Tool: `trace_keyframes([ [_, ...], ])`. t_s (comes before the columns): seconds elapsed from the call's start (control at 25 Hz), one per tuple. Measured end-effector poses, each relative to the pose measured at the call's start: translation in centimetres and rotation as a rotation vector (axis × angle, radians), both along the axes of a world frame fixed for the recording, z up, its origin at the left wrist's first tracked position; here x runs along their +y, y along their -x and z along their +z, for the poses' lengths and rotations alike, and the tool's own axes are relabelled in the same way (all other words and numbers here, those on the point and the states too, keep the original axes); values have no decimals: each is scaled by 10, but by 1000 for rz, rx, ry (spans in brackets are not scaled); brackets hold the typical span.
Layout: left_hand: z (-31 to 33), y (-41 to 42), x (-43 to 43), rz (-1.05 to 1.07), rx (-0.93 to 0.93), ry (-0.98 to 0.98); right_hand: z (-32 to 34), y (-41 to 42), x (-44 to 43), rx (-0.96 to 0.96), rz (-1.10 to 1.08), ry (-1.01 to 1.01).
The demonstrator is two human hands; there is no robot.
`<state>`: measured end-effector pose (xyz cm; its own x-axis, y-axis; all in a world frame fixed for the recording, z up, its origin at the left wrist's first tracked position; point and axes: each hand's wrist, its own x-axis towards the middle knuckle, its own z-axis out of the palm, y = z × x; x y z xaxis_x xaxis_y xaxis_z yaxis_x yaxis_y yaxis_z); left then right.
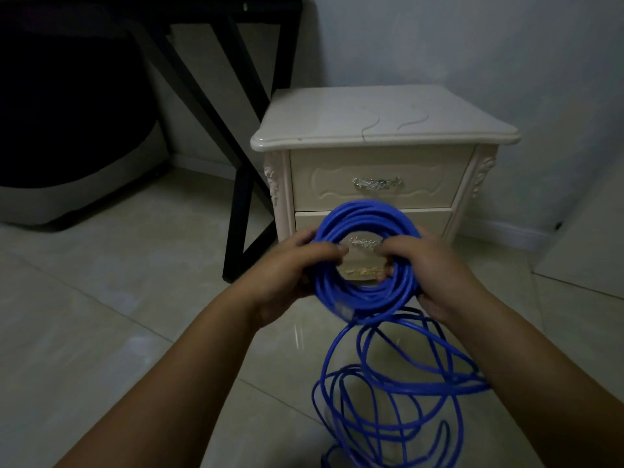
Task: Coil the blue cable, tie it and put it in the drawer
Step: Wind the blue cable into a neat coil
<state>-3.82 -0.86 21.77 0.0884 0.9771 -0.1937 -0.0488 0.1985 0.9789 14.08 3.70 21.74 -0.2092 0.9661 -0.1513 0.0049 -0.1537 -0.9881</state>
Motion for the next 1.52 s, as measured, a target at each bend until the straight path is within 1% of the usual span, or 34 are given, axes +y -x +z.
trace_keyframes([
  [0.04,0,2,0,-26,119,-71,5,1,-5,-183,71,-139],
  [0.12,-1,0,-2,-61,432,-210,8,6,-17,-521,214,-372],
  [0.16,-3,-5,-3,-61,588,-271,7,9,-23,-627,264,-443],
  [0.2,-6,-10,-3,-46,712,-324,6,12,-26,-681,277,-474],
  [0.24,-7,-15,-4,-13,777,-362,4,12,-27,-672,264,-478],
  [0.28,-7,-18,-4,38,786,-385,4,11,-27,-621,242,-459],
  [0.36,-8,-20,-2,151,717,-398,5,5,-22,-482,205,-398],
  [0.4,-7,-20,-1,199,639,-370,5,1,-19,-403,193,-351],
  [0.48,-5,-19,-1,292,401,-308,3,-5,-15,-224,201,-216],
  [0.56,-6,-18,0,401,170,-294,-6,-2,-13,-38,213,-96],
  [0.68,-9,-19,3,518,-129,-275,-19,10,-14,193,109,-16],
  [0.72,-11,-21,3,539,-223,-251,-23,15,-17,256,80,1],
  [0.8,-18,-25,3,522,-321,-177,-26,19,-21,352,50,62],
  [0.92,-21,-28,-1,408,-369,-86,-20,12,-19,347,31,156],
  [0.96,-20,-29,-2,398,-370,-56,-18,8,-16,359,52,176],
  [1.04,-18,-31,-2,447,-412,-2,-15,1,-14,434,148,185],
  [1.08,-17,-31,-2,484,-467,24,-14,0,-15,423,192,167],
  [1.16,-20,-32,-3,508,-574,79,-16,4,-19,263,197,70],
  [1.2,-22,-32,-5,481,-598,97,-19,8,-20,175,138,24],
  [1.24,-23,-34,-7,432,-585,107,-21,12,-21,123,50,5],
  [1.28,-23,-35,-8,371,-533,113,-24,13,-20,101,-44,16],
  [1.36,-18,-33,-8,297,-314,81,-23,11,-17,108,-155,44],
  [1.4,-14,-29,-6,290,-167,32,-18,9,-16,89,-156,12],
  [1.44,-9,-22,-5,288,-21,-33,-12,5,-16,9,-120,-73],
  [1.52,0,-7,-4,208,212,-160,0,1,-20,-284,56,-341],
])
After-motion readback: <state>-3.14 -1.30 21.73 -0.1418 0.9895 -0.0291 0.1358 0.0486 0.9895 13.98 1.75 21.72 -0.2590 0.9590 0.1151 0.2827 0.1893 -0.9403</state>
